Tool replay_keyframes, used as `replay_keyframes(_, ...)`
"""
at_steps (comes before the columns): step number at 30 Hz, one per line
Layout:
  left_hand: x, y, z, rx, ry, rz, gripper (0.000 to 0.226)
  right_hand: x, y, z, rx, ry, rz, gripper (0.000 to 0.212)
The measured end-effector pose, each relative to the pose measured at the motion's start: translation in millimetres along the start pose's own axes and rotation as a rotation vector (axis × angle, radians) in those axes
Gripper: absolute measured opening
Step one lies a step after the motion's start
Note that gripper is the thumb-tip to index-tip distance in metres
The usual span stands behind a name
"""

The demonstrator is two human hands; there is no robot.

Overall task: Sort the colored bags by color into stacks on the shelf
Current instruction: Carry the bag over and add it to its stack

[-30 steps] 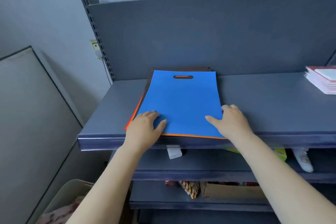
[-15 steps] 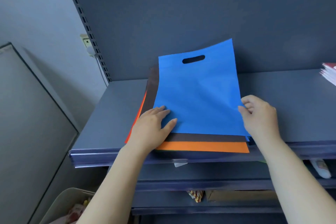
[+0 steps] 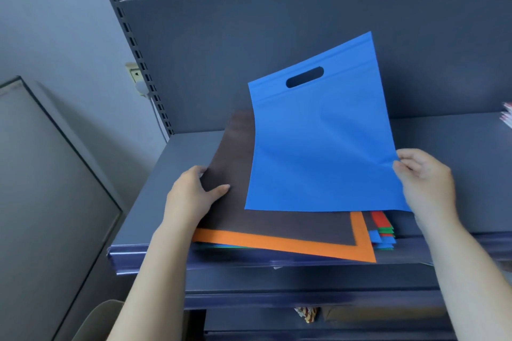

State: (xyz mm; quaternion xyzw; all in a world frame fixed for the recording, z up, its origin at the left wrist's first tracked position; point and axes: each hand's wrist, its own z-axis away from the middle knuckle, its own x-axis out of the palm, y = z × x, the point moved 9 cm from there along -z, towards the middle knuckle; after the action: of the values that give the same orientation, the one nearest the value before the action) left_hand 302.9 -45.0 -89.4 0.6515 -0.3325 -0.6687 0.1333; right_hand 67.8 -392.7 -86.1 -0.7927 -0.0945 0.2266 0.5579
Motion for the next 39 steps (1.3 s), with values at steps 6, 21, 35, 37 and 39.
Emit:
replay_keyframes(6, -39, 9, 18, 0.057, 0.219, -0.004, 0.019, -1, -9, 10, -0.005, -0.023, -0.077, 0.026)
replay_keyframes(21, -109, -18, 204, 0.003, 0.719, 0.612, 0.030, -2, -46, 76, 0.053, -0.344, -0.496, 0.033)
replay_keyframes(35, -142, -81, 489, -0.137, 1.292, 0.707, 0.019, 35, -73, 237, 0.145, -0.953, -0.652, 0.046)
replay_keyframes(37, -151, -84, 527, -0.155, 1.357, 0.699, 0.016, 42, -85, 263, 0.163, -1.031, -0.670, 0.044)
replay_keyframes(39, -162, -84, 565, -0.155, 1.428, 0.671, 0.018, 51, -98, 291, 0.189, -1.107, -0.690, 0.041)
